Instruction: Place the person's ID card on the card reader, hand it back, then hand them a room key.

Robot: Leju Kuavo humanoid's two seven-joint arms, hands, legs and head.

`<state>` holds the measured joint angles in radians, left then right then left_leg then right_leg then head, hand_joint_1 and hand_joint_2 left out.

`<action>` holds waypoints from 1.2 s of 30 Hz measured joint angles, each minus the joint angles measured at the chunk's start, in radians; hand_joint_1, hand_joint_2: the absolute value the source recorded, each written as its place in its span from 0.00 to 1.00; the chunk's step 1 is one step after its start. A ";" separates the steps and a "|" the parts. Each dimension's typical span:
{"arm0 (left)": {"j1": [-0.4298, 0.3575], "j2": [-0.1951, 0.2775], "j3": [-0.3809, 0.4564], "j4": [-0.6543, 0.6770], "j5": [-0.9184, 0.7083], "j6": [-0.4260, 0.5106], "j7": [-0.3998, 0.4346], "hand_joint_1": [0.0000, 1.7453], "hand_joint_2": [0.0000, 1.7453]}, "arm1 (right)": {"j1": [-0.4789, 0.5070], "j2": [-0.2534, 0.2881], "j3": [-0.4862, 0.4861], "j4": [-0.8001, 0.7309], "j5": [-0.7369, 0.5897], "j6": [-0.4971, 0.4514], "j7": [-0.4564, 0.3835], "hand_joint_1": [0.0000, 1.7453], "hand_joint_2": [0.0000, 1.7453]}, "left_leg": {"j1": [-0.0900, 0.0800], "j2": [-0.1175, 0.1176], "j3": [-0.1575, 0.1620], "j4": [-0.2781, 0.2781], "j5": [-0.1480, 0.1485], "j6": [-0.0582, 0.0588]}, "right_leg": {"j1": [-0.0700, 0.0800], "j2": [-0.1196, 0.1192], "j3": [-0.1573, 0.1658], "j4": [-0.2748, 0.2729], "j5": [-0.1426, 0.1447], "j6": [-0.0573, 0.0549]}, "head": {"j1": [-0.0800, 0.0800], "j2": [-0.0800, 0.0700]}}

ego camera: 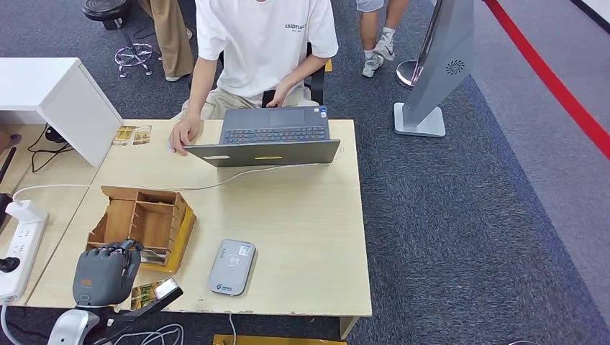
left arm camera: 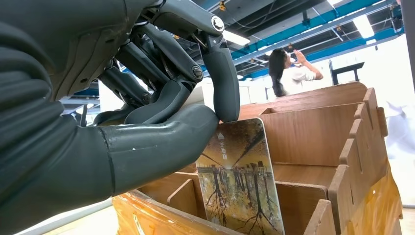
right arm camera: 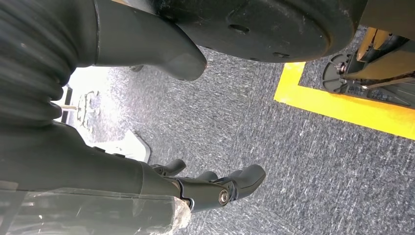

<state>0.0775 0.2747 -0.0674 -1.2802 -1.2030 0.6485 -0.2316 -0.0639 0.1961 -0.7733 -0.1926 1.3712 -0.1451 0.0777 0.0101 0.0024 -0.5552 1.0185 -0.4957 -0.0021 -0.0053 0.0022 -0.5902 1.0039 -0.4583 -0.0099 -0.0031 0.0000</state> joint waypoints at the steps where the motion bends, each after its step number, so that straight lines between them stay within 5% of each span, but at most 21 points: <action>1: -0.001 0.000 -0.001 0.000 0.001 -0.003 0.000 1.00 1.00 | 0.000 0.000 0.000 0.000 0.000 -0.001 0.000 0.00 1.00 | 0.000 0.000 0.000 0.000 0.000 0.000 | 0.000 0.000 0.000 0.000 0.000 0.000 | 0.000 0.000; 22: 0.016 0.002 -0.051 -0.111 -0.048 0.029 0.036 1.00 1.00 | 0.000 0.000 0.000 0.000 -0.005 0.001 0.008 0.00 1.00 | 0.000 0.000 0.000 0.000 0.000 0.000 | 0.000 0.000 0.000 0.000 0.000 0.000 | 0.000 0.000; 26: 0.027 0.002 -0.072 -0.191 -0.066 0.024 0.049 0.00 1.00 | 0.000 0.000 0.000 0.000 -0.009 0.000 0.010 0.00 1.00 | 0.000 0.000 0.000 0.000 0.000 0.000 | 0.000 0.000 0.000 0.000 0.000 0.000 | 0.000 0.000; 36: 0.029 0.008 -0.100 -0.283 -0.039 0.000 0.054 0.00 1.00 | 0.000 0.000 -0.001 0.000 -0.012 0.000 0.010 0.00 1.00 | 0.000 0.000 0.000 0.000 0.000 0.000 | 0.000 0.000 0.000 0.000 0.000 0.000 | 0.000 0.000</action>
<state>0.1062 0.2827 -0.1674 -1.5633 -1.2416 0.6482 -0.1779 -0.0639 0.1965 -0.7738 -0.1926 1.3594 -0.1453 0.0874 0.0102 0.0023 -0.5552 1.0185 -0.4956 -0.0022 -0.0053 0.0021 -0.5901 1.0039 -0.4581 -0.0100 -0.0031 0.0000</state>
